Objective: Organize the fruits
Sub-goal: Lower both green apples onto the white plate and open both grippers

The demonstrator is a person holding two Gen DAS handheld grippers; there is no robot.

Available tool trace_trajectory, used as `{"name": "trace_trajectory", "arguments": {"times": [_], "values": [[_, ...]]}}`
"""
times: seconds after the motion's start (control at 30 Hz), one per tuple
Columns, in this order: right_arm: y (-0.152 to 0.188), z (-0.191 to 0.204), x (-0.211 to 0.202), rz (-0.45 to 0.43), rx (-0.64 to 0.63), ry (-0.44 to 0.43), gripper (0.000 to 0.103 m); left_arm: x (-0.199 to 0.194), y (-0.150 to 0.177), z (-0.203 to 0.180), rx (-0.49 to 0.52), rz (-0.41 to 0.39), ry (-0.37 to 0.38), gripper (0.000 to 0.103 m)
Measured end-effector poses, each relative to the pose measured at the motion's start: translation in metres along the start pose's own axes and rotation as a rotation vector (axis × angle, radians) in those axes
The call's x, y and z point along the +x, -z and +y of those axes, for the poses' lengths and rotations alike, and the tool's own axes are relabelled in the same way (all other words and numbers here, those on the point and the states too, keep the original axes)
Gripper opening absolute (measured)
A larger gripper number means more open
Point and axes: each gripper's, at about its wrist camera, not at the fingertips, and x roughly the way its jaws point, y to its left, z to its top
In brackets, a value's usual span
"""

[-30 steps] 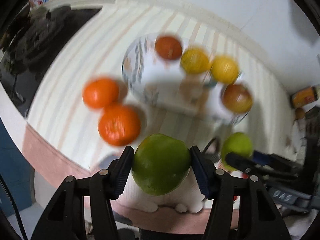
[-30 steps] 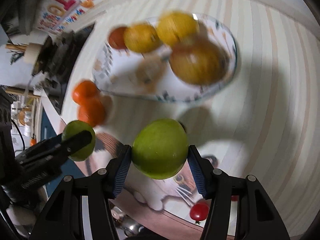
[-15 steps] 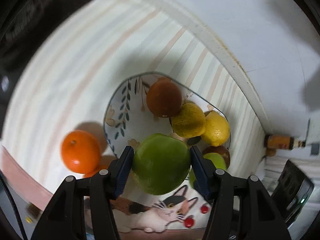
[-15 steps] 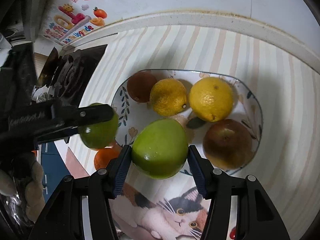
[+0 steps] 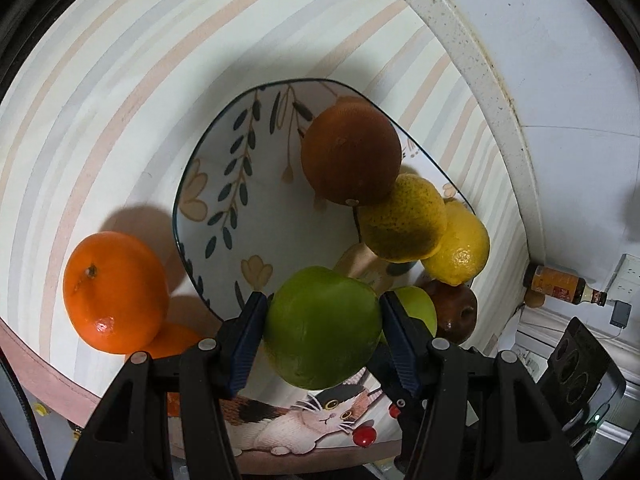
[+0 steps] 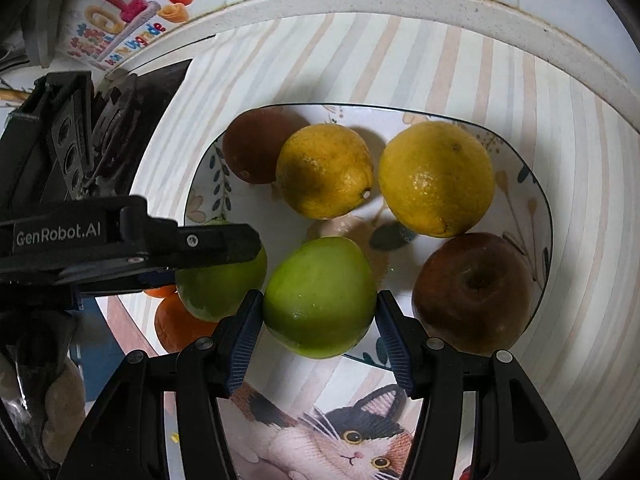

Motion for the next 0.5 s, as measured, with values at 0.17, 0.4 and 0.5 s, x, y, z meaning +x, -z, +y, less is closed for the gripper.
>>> {"name": "trace_trajectory", "arguments": {"times": [0.17, 0.4, 0.5], "values": [[0.0, -0.005, -0.011, -0.008, 0.035, -0.033, 0.084, -0.006, 0.002, 0.002, 0.013, -0.022, -0.011, 0.071], [0.006, -0.006, -0.041, -0.024, 0.043, 0.023, 0.093, -0.03, 0.011, -0.003, 0.046, -0.095, -0.036, 0.086], [0.009, -0.008, -0.055, -0.038, 0.022, 0.089, 0.093, -0.039, 0.019, -0.004, 0.068, -0.138, -0.092, 0.086]]}}
